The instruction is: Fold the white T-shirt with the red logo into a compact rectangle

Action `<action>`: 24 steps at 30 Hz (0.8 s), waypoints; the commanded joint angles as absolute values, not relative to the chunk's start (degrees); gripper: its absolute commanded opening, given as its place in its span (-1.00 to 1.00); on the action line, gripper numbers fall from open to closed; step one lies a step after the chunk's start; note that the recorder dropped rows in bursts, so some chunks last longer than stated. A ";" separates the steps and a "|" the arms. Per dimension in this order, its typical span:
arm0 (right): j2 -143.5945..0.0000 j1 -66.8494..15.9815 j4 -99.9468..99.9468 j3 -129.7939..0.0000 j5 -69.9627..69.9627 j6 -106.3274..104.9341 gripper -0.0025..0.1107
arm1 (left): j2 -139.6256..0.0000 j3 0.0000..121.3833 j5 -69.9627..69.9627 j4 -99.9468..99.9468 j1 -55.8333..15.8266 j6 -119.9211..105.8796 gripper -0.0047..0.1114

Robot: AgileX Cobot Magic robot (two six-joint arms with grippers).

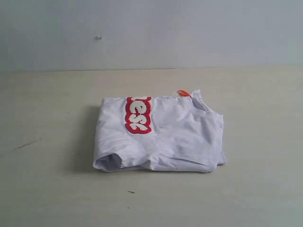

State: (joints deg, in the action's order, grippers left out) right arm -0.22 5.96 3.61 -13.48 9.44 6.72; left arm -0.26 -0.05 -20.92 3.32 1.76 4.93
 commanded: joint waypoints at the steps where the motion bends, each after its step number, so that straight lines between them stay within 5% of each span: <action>1: 0.00 6.60 9.34 -8.56 5.93 5.35 -0.96 | 0.00 0.00 -20.25 3.23 2.00 4.74 -0.92; 24: 0.00 6.60 6.01 0.00 -14.97 4.08 -0.96 | 0.00 0.00 -20.25 3.23 2.00 4.74 -0.92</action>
State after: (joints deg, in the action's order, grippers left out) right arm -0.22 6.19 6.56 -0.28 -14.06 4.27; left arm -0.26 -0.05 -20.92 3.32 1.76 4.93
